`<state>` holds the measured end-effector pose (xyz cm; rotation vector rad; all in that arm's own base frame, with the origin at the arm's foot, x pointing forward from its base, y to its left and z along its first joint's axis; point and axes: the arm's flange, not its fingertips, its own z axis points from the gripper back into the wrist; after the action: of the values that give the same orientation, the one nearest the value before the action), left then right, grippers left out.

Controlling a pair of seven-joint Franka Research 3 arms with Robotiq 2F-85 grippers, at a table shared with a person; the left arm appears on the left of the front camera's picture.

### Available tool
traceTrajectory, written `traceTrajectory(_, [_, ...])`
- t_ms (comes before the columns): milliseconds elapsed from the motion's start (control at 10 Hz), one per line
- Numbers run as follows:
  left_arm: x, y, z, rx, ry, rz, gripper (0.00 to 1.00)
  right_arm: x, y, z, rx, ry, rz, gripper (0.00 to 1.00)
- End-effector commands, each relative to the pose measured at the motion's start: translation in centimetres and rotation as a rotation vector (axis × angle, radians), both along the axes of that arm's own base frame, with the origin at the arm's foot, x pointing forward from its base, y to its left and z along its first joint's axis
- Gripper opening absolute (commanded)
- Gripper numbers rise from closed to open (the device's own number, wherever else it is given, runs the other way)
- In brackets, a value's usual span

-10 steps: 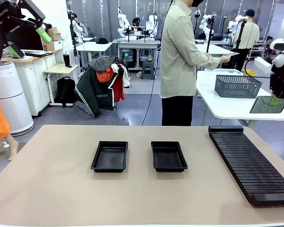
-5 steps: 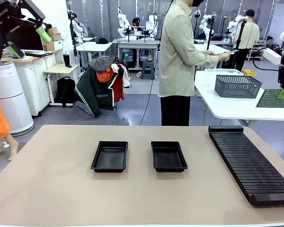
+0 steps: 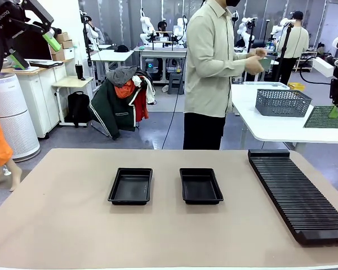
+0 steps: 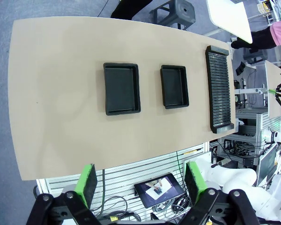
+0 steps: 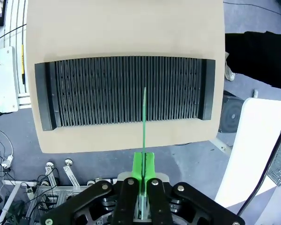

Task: Inspect and transfer BCBs to ESD trays.
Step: Pick up the Blank PCB from the PCB Rack and place it in the left ESD tray.

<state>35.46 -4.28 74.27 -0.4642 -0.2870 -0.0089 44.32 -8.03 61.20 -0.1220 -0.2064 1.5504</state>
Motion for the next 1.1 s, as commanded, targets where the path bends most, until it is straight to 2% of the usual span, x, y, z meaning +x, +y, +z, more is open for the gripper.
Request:
traceTrajectory(0, [-0.1, 0.1, -0.1, -0.009, -0.001, -0.004, 1.00, 0.0, -0.1, 0.0, -0.005, 0.000, -0.004, 0.00])
traceTrajectory(400, [-0.1, 0.1, -0.1, -0.009, -0.001, -0.004, 1.00, 0.0, -0.1, 0.0, -0.005, 0.000, -0.004, 0.00])
traceTrajectory(500, [-0.1, 0.1, -0.1, -0.009, -0.001, -0.004, 1.00, 0.0, 0.0, 0.0, 0.000, 0.000, -0.001, 0.03])
traceTrajectory(700, [-0.1, 0.1, -0.1, -0.009, -0.001, -0.004, 1.00, 0.8, 0.6, -1.0, 0.044, 0.048, -0.065, 0.03])
traceTrajectory(900, [-0.1, 0.1, -0.1, -0.009, -0.001, -0.004, 1.00, -0.8, 1.7, -1.8, 0.067, 0.103, -0.048, 0.03])
traceTrajectory(1000, [-0.1, 0.1, -0.1, -0.009, -0.001, -0.004, 1.00, -3.2, 3.1, -2.2, 0.116, 0.133, -0.082, 0.03])
